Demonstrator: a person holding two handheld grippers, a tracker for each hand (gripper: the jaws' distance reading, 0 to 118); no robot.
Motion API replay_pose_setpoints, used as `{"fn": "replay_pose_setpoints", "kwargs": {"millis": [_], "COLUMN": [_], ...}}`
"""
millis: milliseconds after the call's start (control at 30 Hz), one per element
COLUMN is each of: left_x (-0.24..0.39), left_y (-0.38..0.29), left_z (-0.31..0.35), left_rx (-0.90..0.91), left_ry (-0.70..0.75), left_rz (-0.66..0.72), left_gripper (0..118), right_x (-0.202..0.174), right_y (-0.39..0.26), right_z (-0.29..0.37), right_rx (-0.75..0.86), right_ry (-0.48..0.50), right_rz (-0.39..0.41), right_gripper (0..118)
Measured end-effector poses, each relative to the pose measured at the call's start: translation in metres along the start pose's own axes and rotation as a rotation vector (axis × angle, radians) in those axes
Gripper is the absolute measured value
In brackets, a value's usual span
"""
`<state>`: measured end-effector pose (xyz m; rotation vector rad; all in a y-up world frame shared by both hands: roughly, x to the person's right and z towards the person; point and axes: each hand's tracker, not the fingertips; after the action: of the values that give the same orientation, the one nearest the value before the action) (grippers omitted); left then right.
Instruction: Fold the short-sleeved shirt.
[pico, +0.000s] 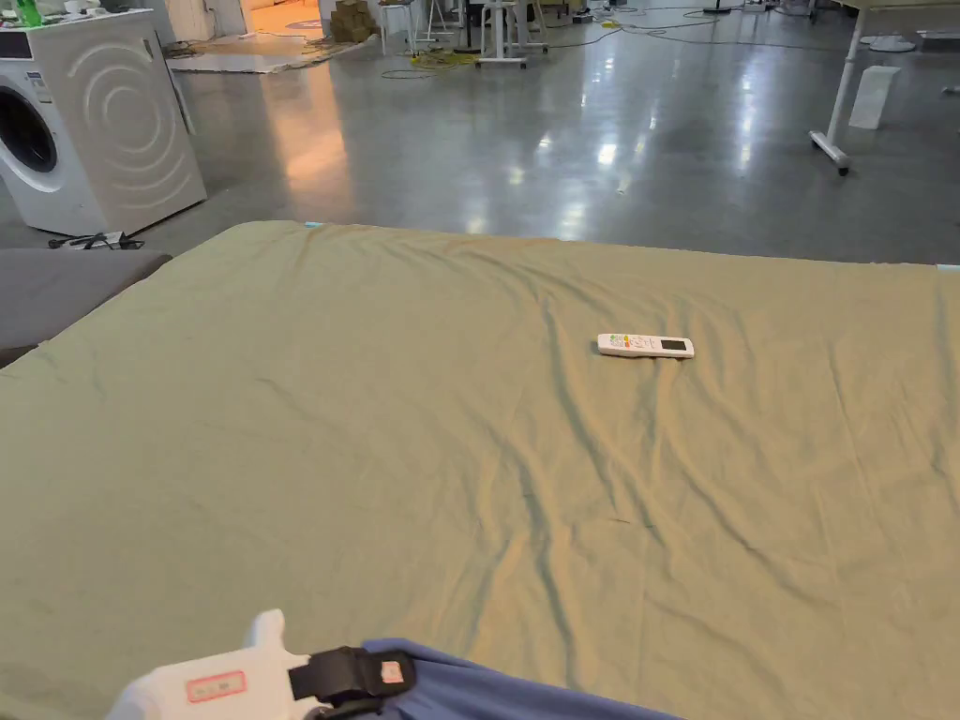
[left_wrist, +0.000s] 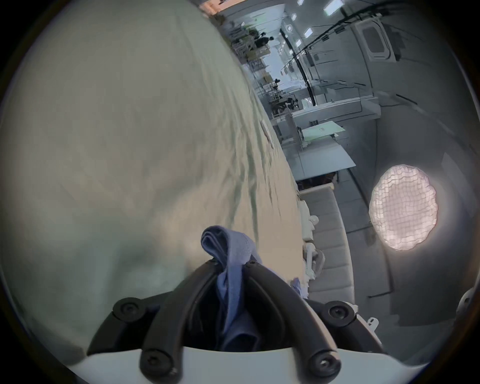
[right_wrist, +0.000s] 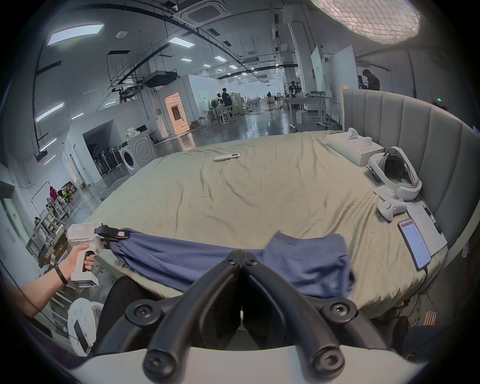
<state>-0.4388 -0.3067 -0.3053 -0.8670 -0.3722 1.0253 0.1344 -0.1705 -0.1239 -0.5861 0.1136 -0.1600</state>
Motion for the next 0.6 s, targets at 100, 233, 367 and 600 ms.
{"fn": "replay_pose_setpoints", "kwargs": {"millis": [100, 233, 367, 600], "left_x": [0.006, 0.022, 0.093, 0.153], "left_y": [0.022, 0.047, 0.013, -0.068], "left_z": [0.035, 0.072, 0.056, -0.064], "left_rx": [0.075, 0.121, 0.082, -0.090], "left_ry": [0.071, 0.136, 0.103, 0.065], "left_rz": [-0.032, -0.132, -0.210, -0.390], "left_gripper": [10, 10, 10, 10], "right_x": [0.005, 0.014, 0.020, 0.026], "right_y": [-0.002, -0.009, -0.014, -0.020], "right_z": [0.002, 0.003, 0.003, 0.015], "right_rx": [0.002, 0.013, 0.033, 0.061], "right_ry": [0.001, -0.002, -0.003, 0.023], "right_rz": [-0.012, -0.034, -0.074, -0.134], "right_gripper": [0, 0, 0, 0]}}
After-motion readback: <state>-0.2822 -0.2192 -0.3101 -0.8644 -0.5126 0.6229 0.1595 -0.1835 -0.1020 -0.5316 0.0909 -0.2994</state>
